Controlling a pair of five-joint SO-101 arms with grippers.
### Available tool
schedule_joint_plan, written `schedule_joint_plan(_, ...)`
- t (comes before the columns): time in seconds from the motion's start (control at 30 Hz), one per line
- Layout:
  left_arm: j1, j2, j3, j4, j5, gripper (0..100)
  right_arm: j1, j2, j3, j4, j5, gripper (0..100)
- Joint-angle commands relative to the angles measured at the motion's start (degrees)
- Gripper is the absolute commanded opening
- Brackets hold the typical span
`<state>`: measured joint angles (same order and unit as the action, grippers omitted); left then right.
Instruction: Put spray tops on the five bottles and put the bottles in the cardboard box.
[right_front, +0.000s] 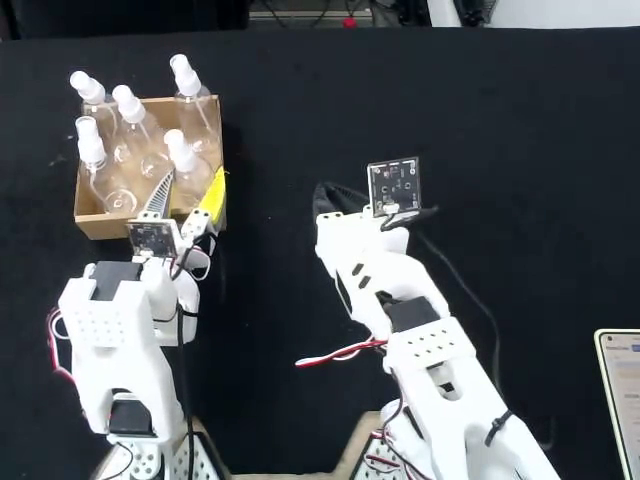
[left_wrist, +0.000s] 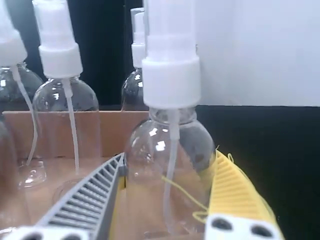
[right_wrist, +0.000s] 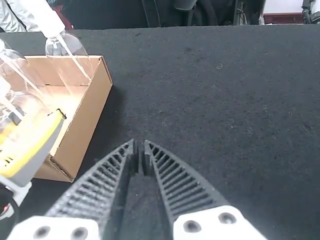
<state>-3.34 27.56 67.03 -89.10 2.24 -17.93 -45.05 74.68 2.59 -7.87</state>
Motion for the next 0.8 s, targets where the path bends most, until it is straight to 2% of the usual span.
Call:
schedule_joint_plan(0.0,1.27,-0.97,-0.66,0.26,-1.58,24,-0.7,0.4,-0.57,0.26,0.53,1.5)
schedule_joint_plan(0.37,1.01,-0.97,-1.27,0.0,-1.14,24,-0.7,0.4,-0.57,0.26,0.53,1.5)
schedule_joint_plan(0.47,0.57,-0.97,-1.27,-0.09,2.11,24,-0.7,0.4,-0.57,0.26,0.53,1.5)
schedule_joint_plan(0.63,0.84,-0.97,-1.27,-0.09,2.2,24,-0.7,0.4,-0.57,0.26,0.53,1.5)
schedule_joint_plan(0.77,1.1,-0.97,-1.19,0.26,2.64,35,-0.7,0.4,-0.57,0.26,0.53,1.5)
